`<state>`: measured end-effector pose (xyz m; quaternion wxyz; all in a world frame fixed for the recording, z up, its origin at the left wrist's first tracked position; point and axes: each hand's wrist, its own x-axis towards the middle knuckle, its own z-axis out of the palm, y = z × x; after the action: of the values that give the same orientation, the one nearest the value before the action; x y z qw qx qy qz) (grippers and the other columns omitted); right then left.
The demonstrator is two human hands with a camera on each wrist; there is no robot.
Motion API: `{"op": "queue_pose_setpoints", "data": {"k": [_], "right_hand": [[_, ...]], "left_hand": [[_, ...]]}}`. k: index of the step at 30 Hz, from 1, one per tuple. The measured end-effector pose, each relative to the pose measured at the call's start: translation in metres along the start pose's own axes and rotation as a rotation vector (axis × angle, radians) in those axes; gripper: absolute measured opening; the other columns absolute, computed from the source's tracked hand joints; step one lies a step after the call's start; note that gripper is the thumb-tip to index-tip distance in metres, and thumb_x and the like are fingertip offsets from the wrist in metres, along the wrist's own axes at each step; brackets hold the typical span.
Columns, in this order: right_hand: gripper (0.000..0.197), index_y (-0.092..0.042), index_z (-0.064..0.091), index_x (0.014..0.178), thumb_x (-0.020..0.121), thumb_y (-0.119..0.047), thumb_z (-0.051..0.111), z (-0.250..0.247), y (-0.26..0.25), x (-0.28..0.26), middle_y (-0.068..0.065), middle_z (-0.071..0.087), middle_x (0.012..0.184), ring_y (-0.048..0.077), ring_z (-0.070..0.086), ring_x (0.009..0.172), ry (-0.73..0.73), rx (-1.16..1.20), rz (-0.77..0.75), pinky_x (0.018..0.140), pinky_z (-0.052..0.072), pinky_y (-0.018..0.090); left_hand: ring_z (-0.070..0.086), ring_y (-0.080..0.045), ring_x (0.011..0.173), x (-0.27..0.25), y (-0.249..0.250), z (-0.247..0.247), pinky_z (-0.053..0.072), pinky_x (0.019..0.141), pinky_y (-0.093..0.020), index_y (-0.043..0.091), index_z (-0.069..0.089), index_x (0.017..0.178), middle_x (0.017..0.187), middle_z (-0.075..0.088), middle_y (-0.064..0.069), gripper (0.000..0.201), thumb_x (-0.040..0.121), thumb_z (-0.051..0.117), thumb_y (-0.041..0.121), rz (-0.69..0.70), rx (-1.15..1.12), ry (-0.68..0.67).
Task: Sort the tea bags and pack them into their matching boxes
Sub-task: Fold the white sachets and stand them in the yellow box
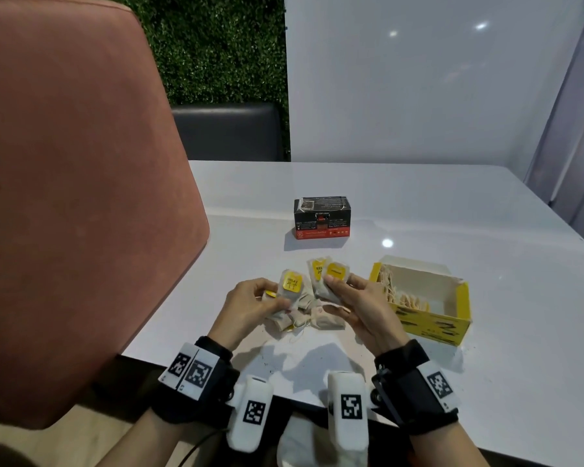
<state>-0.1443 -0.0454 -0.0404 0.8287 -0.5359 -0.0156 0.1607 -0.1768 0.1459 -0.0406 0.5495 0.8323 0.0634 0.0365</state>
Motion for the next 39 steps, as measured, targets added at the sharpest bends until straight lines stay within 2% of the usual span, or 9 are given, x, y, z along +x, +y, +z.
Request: {"op": "queue_pose_setpoints", "data": {"k": [5, 8, 12, 15, 19, 23, 28, 35, 39], "right_hand": [[0.012, -0.003, 0.057, 0.082, 0.092, -0.01, 0.055, 0.008, 0.007, 0.0, 0.01, 0.06, 0.07, 0.017, 0.055, 0.057, -0.045, 0.062, 0.11, 0.045, 0.047, 0.019], [0.018, 0.007, 0.055, 0.098, 0.094, -0.01, 0.051, 0.014, 0.012, 0.001, 0.013, 0.065, 0.071, 0.021, 0.064, 0.061, -0.125, 0.123, 0.175, 0.052, 0.056, 0.024], [0.014, 0.01, 0.057, 0.101, 0.091, 0.005, 0.049, 0.016, 0.01, 0.002, 0.021, 0.067, 0.098, 0.026, 0.069, 0.083, -0.219, 0.157, 0.162, 0.068, 0.059, 0.024], [0.013, 0.009, 0.061, 0.096, 0.088, 0.01, 0.051, 0.016, 0.008, 0.003, 0.019, 0.07, 0.094, 0.024, 0.071, 0.081, -0.233, 0.066, 0.095, 0.073, 0.059, 0.025], [0.013, 0.004, 0.064, 0.096, 0.084, 0.002, 0.062, 0.017, 0.004, 0.009, 0.019, 0.068, 0.093, 0.021, 0.068, 0.073, -0.181, -0.159, 0.056, 0.066, 0.058, 0.023], [0.018, 0.011, 0.062, 0.101, 0.086, 0.001, 0.059, 0.021, 0.004, 0.013, 0.02, 0.065, 0.089, 0.019, 0.066, 0.063, -0.132, -0.193, 0.051, 0.058, 0.056, 0.021], [0.007, 0.001, 0.06, 0.082, 0.082, -0.003, 0.066, 0.021, 0.004, 0.014, 0.013, 0.06, 0.07, 0.01, 0.056, 0.043, -0.046, -0.26, 0.004, 0.042, 0.046, 0.017], [0.03, 0.015, 0.058, 0.098, 0.082, -0.009, 0.068, 0.025, 0.01, 0.017, 0.021, 0.058, 0.079, 0.03, 0.057, 0.069, -0.02, -0.291, -0.056, 0.059, 0.048, 0.034], [0.038, 0.001, 0.053, 0.104, 0.079, -0.017, 0.073, 0.024, 0.011, 0.018, 0.014, 0.065, 0.083, 0.026, 0.065, 0.07, -0.019, -0.366, -0.037, 0.066, 0.054, 0.037]], "left_hand": [[0.068, -0.018, 0.071, -0.003, -0.004, 0.002, 0.055, 0.069, -0.026, -0.008, 0.067, 0.097, 0.083, 0.07, -0.016, 0.027, 0.084, 0.065, 0.016, -0.166, -0.293, -0.149], [0.068, -0.019, 0.073, -0.002, -0.005, 0.001, 0.055, 0.073, -0.027, 0.001, 0.07, 0.097, 0.084, 0.071, -0.014, 0.019, 0.089, 0.057, 0.013, -0.208, -0.378, -0.196], [0.068, -0.018, 0.066, -0.002, -0.004, -0.002, 0.056, 0.063, -0.025, -0.001, 0.066, 0.087, 0.074, 0.07, -0.011, 0.013, 0.088, 0.059, 0.01, -0.193, -0.35, -0.161], [0.068, -0.031, 0.08, 0.001, -0.006, -0.004, 0.055, 0.076, -0.043, -0.004, 0.065, 0.089, 0.085, 0.069, -0.02, 0.032, 0.076, 0.072, 0.024, -0.116, -0.21, -0.064], [0.067, -0.034, 0.08, 0.003, -0.003, -0.005, 0.054, 0.073, -0.048, 0.008, 0.068, 0.083, 0.086, 0.071, -0.02, 0.033, 0.069, 0.068, 0.038, -0.057, -0.089, 0.005], [0.06, -0.021, 0.072, -0.001, 0.003, 0.002, 0.044, 0.064, -0.03, 0.004, 0.069, 0.089, 0.081, 0.066, -0.014, 0.014, 0.084, 0.066, 0.016, -0.049, -0.16, -0.042], [0.067, -0.031, 0.089, -0.004, 0.005, 0.006, 0.052, 0.085, -0.04, 0.002, 0.068, 0.098, 0.098, 0.07, -0.023, 0.017, 0.084, 0.064, 0.01, -0.027, -0.227, -0.07], [0.068, -0.032, 0.092, -0.004, 0.009, 0.012, 0.05, 0.089, -0.043, 0.004, 0.071, 0.087, 0.093, 0.072, -0.017, 0.031, 0.084, 0.065, 0.034, -0.063, -0.309, -0.065], [0.065, -0.03, 0.088, -0.005, 0.003, 0.013, 0.048, 0.09, -0.045, 0.001, 0.069, 0.088, 0.088, 0.069, -0.018, 0.017, 0.086, 0.064, 0.017, -0.091, -0.327, -0.043]]}}
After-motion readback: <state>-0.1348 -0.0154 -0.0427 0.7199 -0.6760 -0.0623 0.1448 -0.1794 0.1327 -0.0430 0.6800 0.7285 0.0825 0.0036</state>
